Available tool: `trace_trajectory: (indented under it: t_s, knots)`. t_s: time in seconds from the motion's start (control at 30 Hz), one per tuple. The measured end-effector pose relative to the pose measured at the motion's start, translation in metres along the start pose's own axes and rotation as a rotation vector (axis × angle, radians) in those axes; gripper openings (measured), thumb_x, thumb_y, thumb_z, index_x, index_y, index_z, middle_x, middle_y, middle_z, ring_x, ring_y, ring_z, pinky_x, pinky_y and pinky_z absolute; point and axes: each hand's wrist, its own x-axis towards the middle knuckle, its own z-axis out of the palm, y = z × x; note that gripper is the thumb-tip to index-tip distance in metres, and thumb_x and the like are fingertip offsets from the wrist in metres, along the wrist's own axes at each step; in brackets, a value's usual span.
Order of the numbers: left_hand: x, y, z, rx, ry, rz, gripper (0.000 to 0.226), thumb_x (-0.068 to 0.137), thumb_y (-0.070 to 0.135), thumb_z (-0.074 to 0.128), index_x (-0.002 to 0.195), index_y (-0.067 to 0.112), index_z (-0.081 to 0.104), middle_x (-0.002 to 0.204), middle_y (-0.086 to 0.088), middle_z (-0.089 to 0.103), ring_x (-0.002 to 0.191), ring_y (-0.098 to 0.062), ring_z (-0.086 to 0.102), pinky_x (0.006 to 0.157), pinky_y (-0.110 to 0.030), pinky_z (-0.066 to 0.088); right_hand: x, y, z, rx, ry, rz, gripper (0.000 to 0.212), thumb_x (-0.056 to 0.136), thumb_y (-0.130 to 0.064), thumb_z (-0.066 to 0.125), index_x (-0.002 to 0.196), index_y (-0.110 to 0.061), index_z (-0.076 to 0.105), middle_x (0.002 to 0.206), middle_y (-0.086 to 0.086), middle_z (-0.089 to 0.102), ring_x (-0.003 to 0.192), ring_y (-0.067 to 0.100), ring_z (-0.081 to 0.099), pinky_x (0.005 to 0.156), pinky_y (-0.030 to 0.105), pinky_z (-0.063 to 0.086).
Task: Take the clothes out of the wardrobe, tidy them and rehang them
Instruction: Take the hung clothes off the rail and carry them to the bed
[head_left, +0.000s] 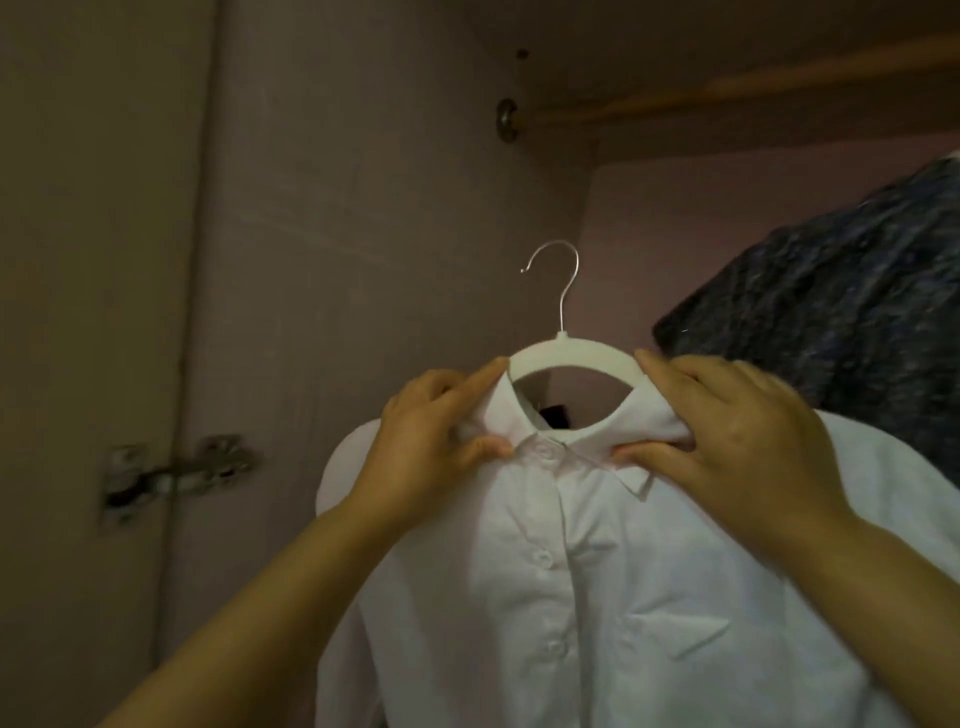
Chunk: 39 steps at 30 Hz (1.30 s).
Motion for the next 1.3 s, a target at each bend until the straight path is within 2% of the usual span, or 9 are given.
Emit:
trace_trajectory:
  t_s: [0.07, 0.2, 0.4, 0.57, 0.73, 0.8, 0.97, 1.17, 1.3]
  knots:
    - [-0.040, -0.009, -0.017, 0.077, -0.018, -0.059, 0.074, 0.075, 0.048, 0.067, 0.123, 0.061, 0.013, 0.101, 0.014, 0.036, 0.091, -0.006, 0.034, 0.078, -0.020, 0.030, -0.015, -0.026, 0.015, 0.107, -0.013, -0.012, 0.066, 0.067, -0.049, 0.061, 0.115, -0.003, 0.065, 0.096, 0.014, 0.069, 0.077, 0.034, 0.065, 0.068, 0.041, 0.052]
    - [-0.112, -0.014, -0.059, 0.169, -0.029, -0.187, 0.071, 0.071, 0.057, 0.056, 0.131, 0.045, 0.021, 0.100, 0.005, 0.046, 0.089, -0.016, 0.044, 0.082, -0.032, 0.039, -0.035, -0.083, 0.037, 0.310, -0.047, -0.041, 0.066, 0.066, -0.047, 0.061, 0.115, -0.004, 0.065, 0.094, 0.013, 0.069, 0.075, 0.034, 0.066, 0.065, 0.041, 0.053]
    - [-0.173, 0.007, -0.137, 0.506, -0.001, -0.173, 0.065, 0.068, 0.043, 0.067, 0.125, 0.014, 0.058, 0.088, -0.010, 0.062, 0.075, -0.030, 0.059, 0.063, -0.039, 0.045, -0.041, -0.160, 0.039, 0.568, -0.031, -0.019, 0.065, 0.063, -0.046, 0.074, 0.115, -0.008, 0.066, 0.095, 0.009, 0.068, 0.078, 0.030, 0.065, 0.069, 0.039, 0.052]
    - [-0.204, 0.026, -0.213, 0.631, 0.063, -0.193, 0.062, 0.072, 0.052, 0.052, 0.121, 0.016, 0.061, 0.089, -0.009, 0.064, 0.082, -0.025, 0.057, 0.069, -0.035, 0.041, -0.022, -0.224, 0.013, 0.730, 0.014, -0.029, 0.072, 0.064, -0.055, 0.072, 0.118, -0.009, 0.063, 0.100, 0.009, 0.067, 0.086, 0.027, 0.063, 0.076, 0.033, 0.048]
    - [-0.244, 0.040, -0.309, 0.761, 0.102, -0.186, 0.059, 0.073, 0.052, 0.052, 0.122, 0.019, 0.058, 0.090, -0.008, 0.064, 0.085, -0.015, 0.044, 0.070, -0.027, 0.029, 0.002, -0.308, -0.034, 0.856, 0.070, -0.061, 0.072, 0.070, -0.058, 0.059, 0.124, -0.011, 0.057, 0.100, 0.012, 0.066, 0.083, 0.031, 0.064, 0.067, 0.040, 0.055]
    - [-0.267, 0.044, -0.356, 0.835, 0.103, -0.201, 0.059, 0.073, 0.053, 0.051, 0.123, 0.021, 0.055, 0.090, -0.009, 0.063, 0.085, -0.016, 0.044, 0.074, -0.027, 0.034, 0.012, -0.352, -0.057, 0.882, 0.088, -0.078, 0.077, 0.069, -0.066, 0.060, 0.124, -0.011, 0.057, 0.098, 0.012, 0.066, 0.081, 0.031, 0.064, 0.063, 0.039, 0.056]
    - [-0.330, 0.059, -0.475, 0.976, 0.101, -0.264, 0.059, 0.073, 0.049, 0.053, 0.123, 0.017, 0.056, 0.094, -0.014, 0.064, 0.088, -0.019, 0.046, 0.074, -0.040, 0.046, 0.034, -0.473, -0.111, 1.010, 0.155, -0.112, 0.073, 0.070, -0.061, 0.060, 0.122, -0.009, 0.060, 0.096, 0.012, 0.066, 0.077, 0.032, 0.064, 0.062, 0.040, 0.056]
    - [-0.407, 0.082, -0.600, 1.150, 0.120, -0.394, 0.061, 0.073, 0.047, 0.058, 0.123, 0.014, 0.057, 0.100, -0.012, 0.064, 0.089, -0.029, 0.059, 0.077, -0.041, 0.048, 0.058, -0.611, -0.173, 1.205, 0.216, -0.185, 0.069, 0.073, -0.057, 0.063, 0.121, -0.007, 0.062, 0.095, 0.011, 0.065, 0.083, 0.025, 0.057, 0.070, 0.037, 0.051]
    - [-0.457, 0.103, -0.661, 1.311, 0.183, -0.511, 0.060, 0.073, 0.048, 0.057, 0.121, 0.014, 0.059, 0.097, -0.012, 0.065, 0.091, -0.021, 0.052, 0.078, -0.035, 0.040, 0.074, -0.695, -0.206, 1.327, 0.257, -0.301, 0.064, 0.073, -0.050, 0.059, 0.119, -0.006, 0.062, 0.093, 0.011, 0.064, 0.081, 0.024, 0.055, 0.069, 0.036, 0.051]
